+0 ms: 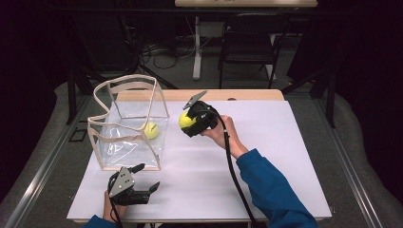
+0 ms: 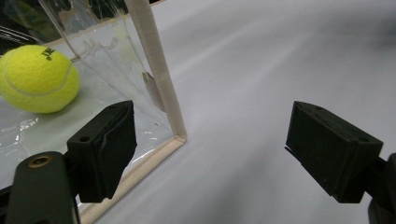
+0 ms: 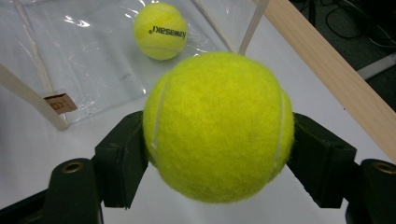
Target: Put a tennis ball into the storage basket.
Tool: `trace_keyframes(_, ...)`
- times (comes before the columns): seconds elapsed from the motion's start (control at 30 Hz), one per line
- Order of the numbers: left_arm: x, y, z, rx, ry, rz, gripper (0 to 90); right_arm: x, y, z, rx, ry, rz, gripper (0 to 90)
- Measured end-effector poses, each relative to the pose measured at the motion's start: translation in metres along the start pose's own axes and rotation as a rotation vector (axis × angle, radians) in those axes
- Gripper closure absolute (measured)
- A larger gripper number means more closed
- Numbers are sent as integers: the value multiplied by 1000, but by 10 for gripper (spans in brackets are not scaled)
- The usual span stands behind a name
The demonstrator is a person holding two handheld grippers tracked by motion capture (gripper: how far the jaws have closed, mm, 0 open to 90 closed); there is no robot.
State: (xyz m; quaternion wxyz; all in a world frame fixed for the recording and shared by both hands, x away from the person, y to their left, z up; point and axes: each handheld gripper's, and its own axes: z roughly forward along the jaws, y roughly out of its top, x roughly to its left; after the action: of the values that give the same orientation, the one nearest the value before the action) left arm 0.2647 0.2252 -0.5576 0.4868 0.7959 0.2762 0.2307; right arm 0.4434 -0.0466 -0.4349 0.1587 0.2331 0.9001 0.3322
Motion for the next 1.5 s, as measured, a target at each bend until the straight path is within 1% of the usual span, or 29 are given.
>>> trace_keyframes(0.33, 0, 0, -1, 0, 4, -5, 162, -4, 10, -5, -5, -13, -11, 260)
trace_keyframes(0.47, 0, 0, 0, -2, 2, 0, 162, -6, 13, -7, -3, -15, -4, 259)
trace_keyframes(0.6, 0, 0, -1, 0, -1, 0, 162, -7, 18, -10, -11, -19, -14, 260)
trace_keyframes(1.0, 0, 0, 1, 1, -1, 4, 162, -6, 27, -13, -8, -35, -41, 260)
trace_keyframes(1.33, 0, 1, 1, 2, -1, 3, 162, -6, 35, -16, -16, -41, -40, 260)
trace_keyframes(1.5, 0, 0, 0, -1, -1, 3, 162, -5, 39, -16, -5, -49, -62, 260)
